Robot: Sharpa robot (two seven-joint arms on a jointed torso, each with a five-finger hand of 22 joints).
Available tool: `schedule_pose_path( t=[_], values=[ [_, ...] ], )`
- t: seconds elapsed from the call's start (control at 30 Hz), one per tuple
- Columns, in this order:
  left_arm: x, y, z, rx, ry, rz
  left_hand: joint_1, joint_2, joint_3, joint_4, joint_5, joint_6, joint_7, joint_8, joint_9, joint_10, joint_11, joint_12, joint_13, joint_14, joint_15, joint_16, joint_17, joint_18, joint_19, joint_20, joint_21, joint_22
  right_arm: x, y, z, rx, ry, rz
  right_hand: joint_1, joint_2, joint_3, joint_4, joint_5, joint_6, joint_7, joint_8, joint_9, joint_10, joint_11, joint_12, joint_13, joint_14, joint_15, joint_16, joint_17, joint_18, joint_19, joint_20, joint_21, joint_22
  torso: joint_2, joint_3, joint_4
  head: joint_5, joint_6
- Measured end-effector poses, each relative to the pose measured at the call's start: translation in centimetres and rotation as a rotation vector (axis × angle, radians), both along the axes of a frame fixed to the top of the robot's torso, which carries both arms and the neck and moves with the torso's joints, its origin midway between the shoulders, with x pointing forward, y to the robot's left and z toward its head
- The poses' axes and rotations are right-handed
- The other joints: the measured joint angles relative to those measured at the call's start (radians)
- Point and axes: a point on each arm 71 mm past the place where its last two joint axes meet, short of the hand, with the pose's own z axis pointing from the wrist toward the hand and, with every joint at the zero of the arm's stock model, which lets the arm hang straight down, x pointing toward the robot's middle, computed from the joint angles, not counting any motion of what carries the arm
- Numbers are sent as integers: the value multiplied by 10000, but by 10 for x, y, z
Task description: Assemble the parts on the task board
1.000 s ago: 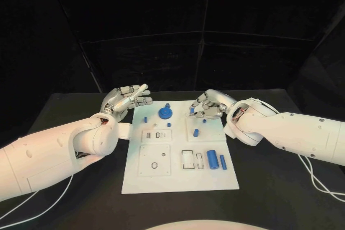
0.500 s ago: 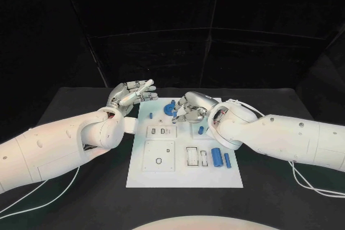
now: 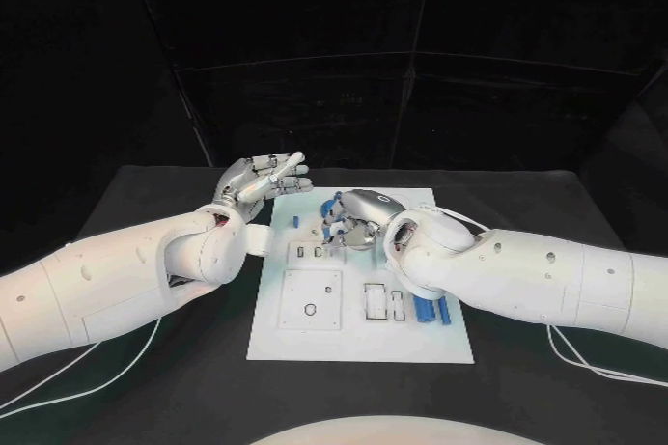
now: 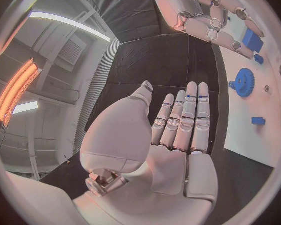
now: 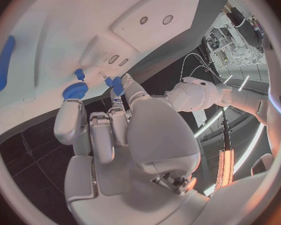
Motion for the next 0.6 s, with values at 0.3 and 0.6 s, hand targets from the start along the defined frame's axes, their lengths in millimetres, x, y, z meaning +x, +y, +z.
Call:
schedule_pose_path(
  t=[0.3,0.6],
  values=[
    [0,1,0,5,1,6,0,0,0,0,0,-1,0,0,0,36,-36,0,0,-1,0,0,8,1,0,0,0,1,-1,5,-11,-326,-1,77,0,0,-1,0,-18,-28,3,-3,12,0,0,2,0,0,0,0,-1,0,0,0,0,1,1,3,-6,64,-69],
    [0,1,0,4,1,3,0,0,0,0,0,-1,0,0,1,35,-35,0,8,-1,0,0,7,0,0,0,0,-6,1,8,-17,-577,6,68,0,-1,-2,0,-23,-48,15,-57,11,0,1,17,0,0,0,0,-2,0,0,1,0,-16,2,6,-11,81,-122]
  ],
)
